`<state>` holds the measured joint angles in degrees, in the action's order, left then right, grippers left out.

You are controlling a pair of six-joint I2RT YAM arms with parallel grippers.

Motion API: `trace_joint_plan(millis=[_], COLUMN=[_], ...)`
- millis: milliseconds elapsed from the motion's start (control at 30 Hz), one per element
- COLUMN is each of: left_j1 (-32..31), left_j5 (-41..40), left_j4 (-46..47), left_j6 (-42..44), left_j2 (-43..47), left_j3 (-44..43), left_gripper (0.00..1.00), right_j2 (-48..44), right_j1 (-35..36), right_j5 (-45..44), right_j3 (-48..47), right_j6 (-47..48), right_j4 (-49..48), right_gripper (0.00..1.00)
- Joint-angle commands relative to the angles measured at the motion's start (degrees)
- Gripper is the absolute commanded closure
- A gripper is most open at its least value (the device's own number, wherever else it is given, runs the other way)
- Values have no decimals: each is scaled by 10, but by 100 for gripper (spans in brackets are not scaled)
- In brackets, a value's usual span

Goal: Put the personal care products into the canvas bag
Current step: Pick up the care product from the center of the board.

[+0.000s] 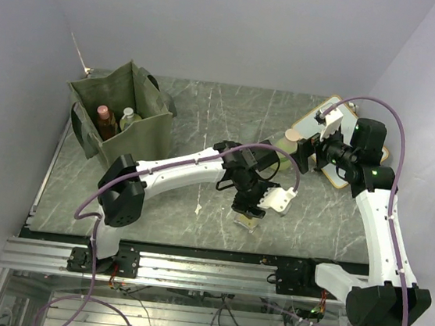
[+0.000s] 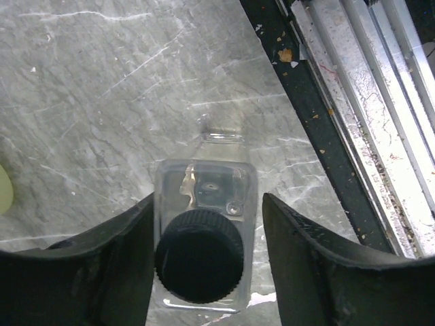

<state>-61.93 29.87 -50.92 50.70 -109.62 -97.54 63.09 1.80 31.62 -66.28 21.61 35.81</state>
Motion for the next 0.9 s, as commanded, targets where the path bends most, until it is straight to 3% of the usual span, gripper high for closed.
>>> trace_joint_plan(millis=[0,233,467,867], left_j1=[-5,-5,-5,14], left_j5=[14,20,15,-37], left_j4=[-9,-13,-20,-4], left_j6=[9,-1,-4,-30], left_j2=[-4,15,77,197], left_j3=[-20,-18,-4,51], left_gripper=[35,60,93,93], right_j2=[-8,-7,1,29], right_j1=[-7,-7,-7,-7], right_j5=[10,11,14,16], right_j3=[6,4,0,-25], right_j6=[-5,-4,-4,-4], right_j4=[-15,-14,-13,-2], right_gripper=[0,0,0,0])
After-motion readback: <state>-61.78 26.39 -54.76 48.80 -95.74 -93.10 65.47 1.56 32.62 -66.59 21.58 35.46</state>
